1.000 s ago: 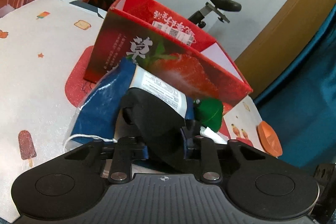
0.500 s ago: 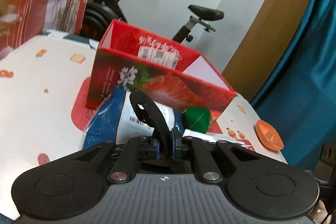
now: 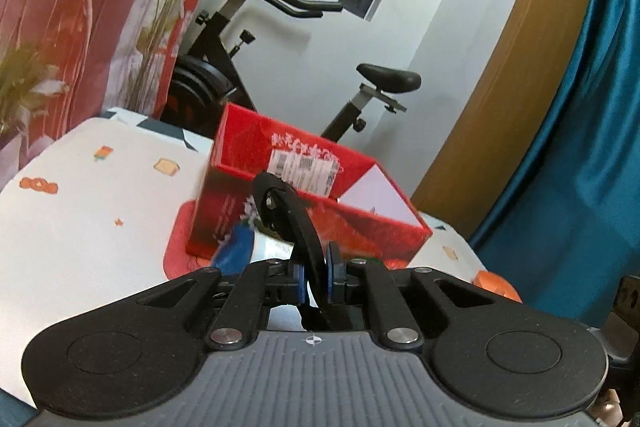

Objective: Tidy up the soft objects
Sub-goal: 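Lift the black eye mask with both grippers and carry it over the red box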

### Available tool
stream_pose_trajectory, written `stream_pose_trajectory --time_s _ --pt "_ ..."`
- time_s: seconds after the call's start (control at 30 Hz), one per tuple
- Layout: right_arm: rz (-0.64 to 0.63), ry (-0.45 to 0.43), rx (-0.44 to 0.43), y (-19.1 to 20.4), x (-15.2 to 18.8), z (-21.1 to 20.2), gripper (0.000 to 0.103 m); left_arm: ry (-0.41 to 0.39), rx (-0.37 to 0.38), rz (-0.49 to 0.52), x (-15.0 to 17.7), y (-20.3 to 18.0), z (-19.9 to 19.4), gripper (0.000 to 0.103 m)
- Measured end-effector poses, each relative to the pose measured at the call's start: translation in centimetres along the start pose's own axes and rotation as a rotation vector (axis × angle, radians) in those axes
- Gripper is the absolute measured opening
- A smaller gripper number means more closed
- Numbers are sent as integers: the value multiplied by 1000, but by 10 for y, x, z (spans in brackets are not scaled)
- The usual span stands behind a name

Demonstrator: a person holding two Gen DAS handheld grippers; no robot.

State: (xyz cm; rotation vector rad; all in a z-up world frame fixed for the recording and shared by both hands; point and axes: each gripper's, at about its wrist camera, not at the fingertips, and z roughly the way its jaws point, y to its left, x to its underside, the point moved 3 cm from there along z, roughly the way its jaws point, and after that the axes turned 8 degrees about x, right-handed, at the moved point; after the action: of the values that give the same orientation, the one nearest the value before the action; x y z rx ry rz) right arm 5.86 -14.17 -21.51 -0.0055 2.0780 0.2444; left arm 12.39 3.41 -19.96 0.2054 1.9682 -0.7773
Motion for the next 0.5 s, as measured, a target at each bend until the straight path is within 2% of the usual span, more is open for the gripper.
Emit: stream_pose_trajectory --time_s 0.33,0.5 --pt "-116 -116 29 0 -56 8 14 -17 47 84 -44 -2 33 10" --pt "-127 -145 35 -16 -92 33 14 -10 29 142 -78 -2 69 10"
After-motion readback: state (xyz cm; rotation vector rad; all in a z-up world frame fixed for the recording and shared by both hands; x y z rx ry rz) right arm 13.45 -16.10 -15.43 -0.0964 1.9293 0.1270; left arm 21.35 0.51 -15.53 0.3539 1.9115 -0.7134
